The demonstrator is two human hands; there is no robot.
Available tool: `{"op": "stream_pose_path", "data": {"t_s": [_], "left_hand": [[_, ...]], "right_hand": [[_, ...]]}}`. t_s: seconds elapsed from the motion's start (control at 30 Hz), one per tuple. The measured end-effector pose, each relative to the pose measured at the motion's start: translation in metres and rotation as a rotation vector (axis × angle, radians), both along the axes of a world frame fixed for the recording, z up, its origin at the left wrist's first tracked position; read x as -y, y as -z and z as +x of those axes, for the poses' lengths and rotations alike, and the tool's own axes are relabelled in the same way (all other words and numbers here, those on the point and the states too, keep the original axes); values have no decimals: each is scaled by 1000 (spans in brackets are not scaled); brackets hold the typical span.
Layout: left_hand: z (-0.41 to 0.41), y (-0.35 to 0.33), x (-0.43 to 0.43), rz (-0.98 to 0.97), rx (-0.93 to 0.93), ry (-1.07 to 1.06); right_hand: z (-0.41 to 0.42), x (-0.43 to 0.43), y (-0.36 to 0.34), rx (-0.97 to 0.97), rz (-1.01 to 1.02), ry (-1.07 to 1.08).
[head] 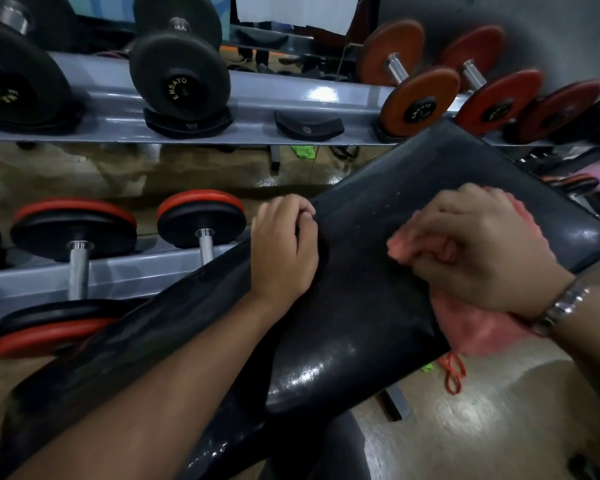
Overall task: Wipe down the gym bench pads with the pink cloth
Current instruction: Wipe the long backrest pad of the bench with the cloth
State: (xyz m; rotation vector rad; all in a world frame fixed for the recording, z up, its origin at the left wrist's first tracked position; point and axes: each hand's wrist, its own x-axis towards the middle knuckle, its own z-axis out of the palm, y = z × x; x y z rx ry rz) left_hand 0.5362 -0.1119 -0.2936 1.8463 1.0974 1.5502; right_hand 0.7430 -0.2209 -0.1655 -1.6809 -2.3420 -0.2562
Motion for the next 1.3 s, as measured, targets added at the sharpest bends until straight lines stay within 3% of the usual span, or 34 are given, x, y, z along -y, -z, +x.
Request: {"op": "stream_pose_path", "data": {"t_s": [0.07,0.23,0.43,0.6,0.77,0.87,0.93,1.1,1.23,1.3], "left_hand": [[-1,1,-1,4,4,1],[-1,1,0,-13,11,5],[-1,1,-1,-15,-4,-3],[-1,1,0,-32,18,-12],[-2,2,-1,-27,32,-12],[-1,2,0,-32,54,-11],[-2,1,0,-30,68,-6],[-3,3,-2,-31,68,3],[-3,1,0,-34,84,14],[-4,1,-1,-29,88,20]], "right_hand": [[-7,-9,2,26,99,85],[-18,10,18,8,22,-103],[-32,-9,13,179,137,335],[-35,16,22,100,-13,-16],[-53,-2,24,161,84,304],[-59,12,37,107,-4,21],[-52,20,35,92,-36,-56],[-65,-11,28,245,-5,297],[-57,0,32,70,-141,-116],[-40,-1,23,40,-149,-152]]}}
